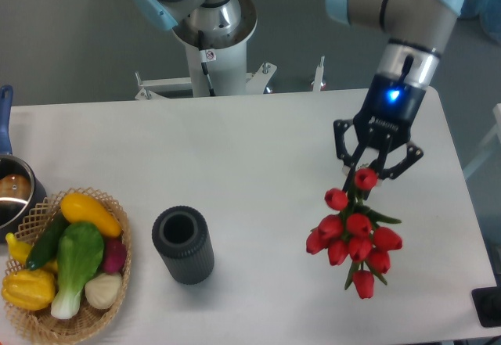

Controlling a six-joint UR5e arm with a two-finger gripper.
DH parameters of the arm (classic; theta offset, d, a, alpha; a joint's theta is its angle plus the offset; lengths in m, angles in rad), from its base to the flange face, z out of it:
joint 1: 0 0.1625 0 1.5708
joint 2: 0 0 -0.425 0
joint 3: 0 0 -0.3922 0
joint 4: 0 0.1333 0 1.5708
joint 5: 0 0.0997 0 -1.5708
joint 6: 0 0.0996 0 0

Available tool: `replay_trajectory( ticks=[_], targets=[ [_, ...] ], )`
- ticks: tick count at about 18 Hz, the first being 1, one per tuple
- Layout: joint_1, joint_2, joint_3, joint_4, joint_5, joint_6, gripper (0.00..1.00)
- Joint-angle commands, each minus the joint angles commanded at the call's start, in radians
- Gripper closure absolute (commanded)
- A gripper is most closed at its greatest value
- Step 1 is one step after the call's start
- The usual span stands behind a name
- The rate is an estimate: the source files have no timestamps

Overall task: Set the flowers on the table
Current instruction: 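Lay the tulips on the table, open the gripper and lift away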

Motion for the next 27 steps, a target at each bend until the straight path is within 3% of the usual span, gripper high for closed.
replay_trajectory(
  ticks=[9,12,13,15,16,27],
  targets=[
    [-0.025,-0.094,-0.017,0.003,0.020,0.002,0.59],
    [-0.026,-0.097,-0.011,0.003,0.020,0.002,0.59],
    [-0.025,-0.098,-0.005,0.005,0.020,0.002,0.53],
    [-0.017,-0.100,0.015,0.012,0.043,0.031,0.05],
    [-0.017,-0.098,0.020,0.014,0.081,0.054,0.01],
    [-0.018,-0.058,0.034,0.002,0.358,0.025,0.00]
  ],
)
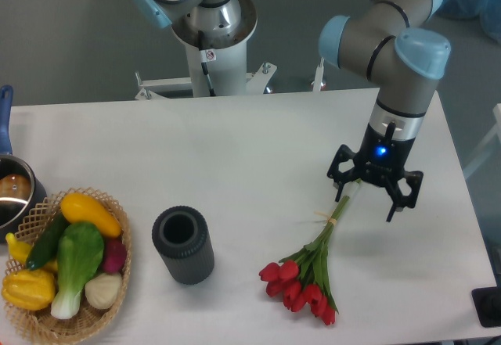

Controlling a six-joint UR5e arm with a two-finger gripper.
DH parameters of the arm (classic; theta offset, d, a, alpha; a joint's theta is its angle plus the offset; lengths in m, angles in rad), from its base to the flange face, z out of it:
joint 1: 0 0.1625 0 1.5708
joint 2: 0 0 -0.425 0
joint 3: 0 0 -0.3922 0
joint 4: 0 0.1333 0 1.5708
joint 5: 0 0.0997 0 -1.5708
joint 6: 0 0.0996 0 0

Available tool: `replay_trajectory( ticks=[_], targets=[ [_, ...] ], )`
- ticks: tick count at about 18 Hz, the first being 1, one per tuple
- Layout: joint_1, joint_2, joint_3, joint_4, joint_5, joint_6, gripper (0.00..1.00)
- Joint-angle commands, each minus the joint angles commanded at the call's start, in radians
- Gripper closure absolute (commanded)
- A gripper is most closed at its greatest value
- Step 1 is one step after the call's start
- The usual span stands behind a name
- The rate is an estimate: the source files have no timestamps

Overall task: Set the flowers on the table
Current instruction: 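Lay the tulips on the table, open the gripper and lift away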

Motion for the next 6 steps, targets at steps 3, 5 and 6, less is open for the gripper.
replay_trajectory(
  ticks=[3,5,6],
  targets=[
    [-0.002,0.008,-0.011,-0.002,0.022,0.046,0.00],
    [-0.002,0.011,-0.014,-0.002,0.022,0.048,0.00],
    [-0.002,0.011,-0.014,0.000,0.022,0.048,0.00]
  ],
)
